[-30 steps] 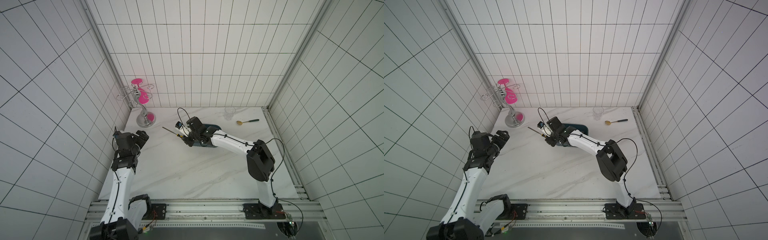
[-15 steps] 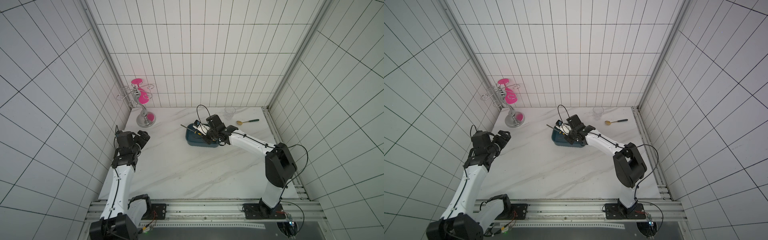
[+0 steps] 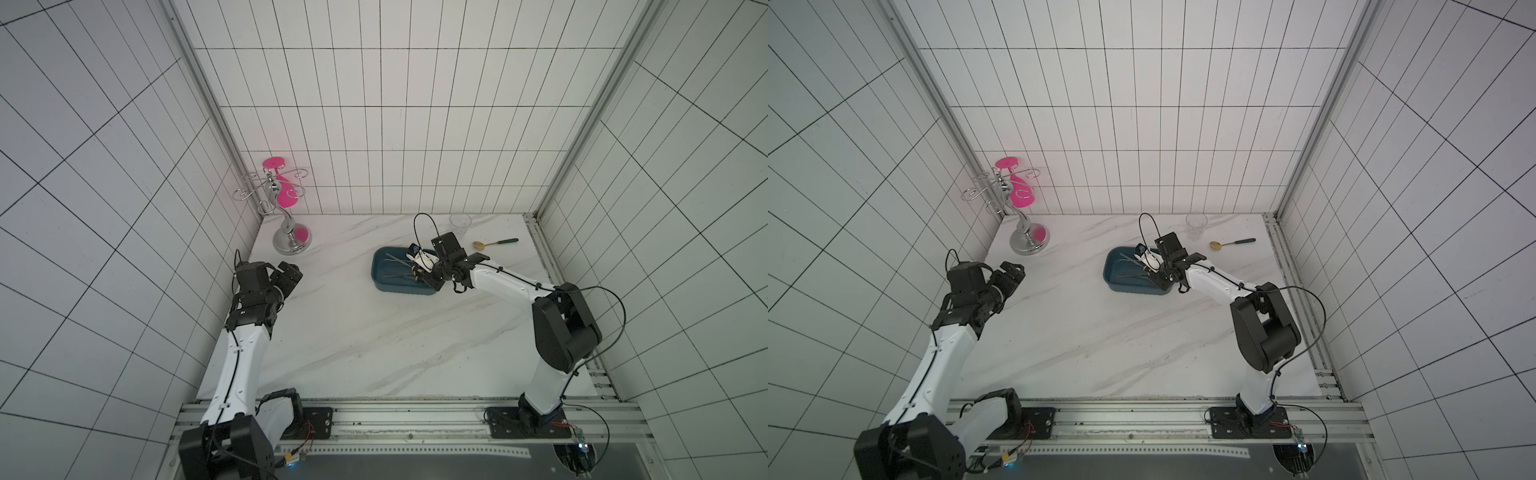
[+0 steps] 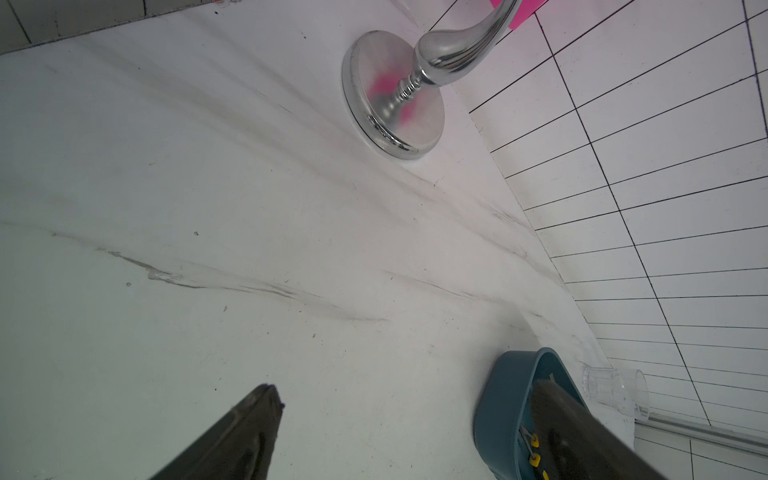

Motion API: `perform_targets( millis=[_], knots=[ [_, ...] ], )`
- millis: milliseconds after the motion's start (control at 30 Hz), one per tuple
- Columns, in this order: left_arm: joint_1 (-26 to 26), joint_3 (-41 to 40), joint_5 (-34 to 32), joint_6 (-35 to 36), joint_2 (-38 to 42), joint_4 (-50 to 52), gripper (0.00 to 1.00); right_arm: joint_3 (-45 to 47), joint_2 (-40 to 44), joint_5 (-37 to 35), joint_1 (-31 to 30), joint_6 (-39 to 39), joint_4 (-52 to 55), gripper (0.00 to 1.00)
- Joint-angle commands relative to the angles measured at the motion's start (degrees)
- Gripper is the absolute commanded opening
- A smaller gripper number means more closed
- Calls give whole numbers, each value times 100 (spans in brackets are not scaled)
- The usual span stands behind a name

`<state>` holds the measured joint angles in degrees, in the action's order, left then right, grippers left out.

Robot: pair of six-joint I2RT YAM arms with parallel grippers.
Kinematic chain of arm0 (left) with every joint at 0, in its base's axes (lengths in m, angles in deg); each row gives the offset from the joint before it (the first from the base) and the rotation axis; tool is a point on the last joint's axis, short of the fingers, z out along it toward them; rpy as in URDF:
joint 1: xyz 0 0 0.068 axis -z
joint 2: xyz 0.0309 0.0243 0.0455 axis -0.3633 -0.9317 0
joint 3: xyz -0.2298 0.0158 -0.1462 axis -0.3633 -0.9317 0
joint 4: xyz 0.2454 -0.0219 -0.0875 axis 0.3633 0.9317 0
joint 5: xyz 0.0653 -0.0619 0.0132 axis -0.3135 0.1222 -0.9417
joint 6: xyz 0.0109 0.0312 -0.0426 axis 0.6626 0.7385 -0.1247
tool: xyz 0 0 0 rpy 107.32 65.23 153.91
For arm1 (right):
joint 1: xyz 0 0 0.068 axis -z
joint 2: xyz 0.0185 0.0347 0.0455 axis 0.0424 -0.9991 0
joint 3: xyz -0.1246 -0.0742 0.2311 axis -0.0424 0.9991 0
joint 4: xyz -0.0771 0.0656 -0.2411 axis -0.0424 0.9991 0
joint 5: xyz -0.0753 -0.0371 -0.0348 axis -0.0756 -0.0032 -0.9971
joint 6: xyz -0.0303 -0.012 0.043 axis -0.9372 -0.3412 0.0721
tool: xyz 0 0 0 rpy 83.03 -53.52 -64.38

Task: Put the file tool into the storage box
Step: Place the file tool in the storage box.

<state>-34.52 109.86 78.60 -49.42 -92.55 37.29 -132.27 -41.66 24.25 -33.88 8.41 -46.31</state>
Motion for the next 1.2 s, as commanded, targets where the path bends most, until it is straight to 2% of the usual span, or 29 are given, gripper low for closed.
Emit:
perform_targets(
  millis=[0,100,200,267,367,400,467,667,867,967,1100,1167],
  knots=[
    [12,166,-32,66,-31,-129,98,195,175,156,79,-85,-152,1],
    [20,136,-83,51,-32,-141,98,233,158,273,133,-153,-161,5],
    [20,120,-110,53,-58,-142,98,206,81,312,155,-165,-186,19],
    [20,169,-121,76,-59,-52,98,157,-9,322,177,-156,-181,42],
    [46,154,-143,85,31,-13,98,145,-78,321,186,-97,-202,65],
    [63,147,-156,90,59,-3,98,143,-88,305,194,-46,-237,84],
    [98,146,-156,129,119,3,98,144,-64,337,211,56,-280,98],
    [273,134,-320,203,212,57,98,165,277,64,236,347,-456,99],
    [443,314,-207,476,108,-49,98,582,1116,-460,260,791,-1079,99],
    [800,556,-180,575,-85,-136,98,1002,1682,-771,397,1147,-1666,99],
    [1596,959,-923,1178,-366,-174,98,1447,2541,-586,815,1816,-1947,99],
    [1770,988,-1212,1400,-454,-323,98,1633,2899,-496,1042,2075,-1933,99]
  ],
)
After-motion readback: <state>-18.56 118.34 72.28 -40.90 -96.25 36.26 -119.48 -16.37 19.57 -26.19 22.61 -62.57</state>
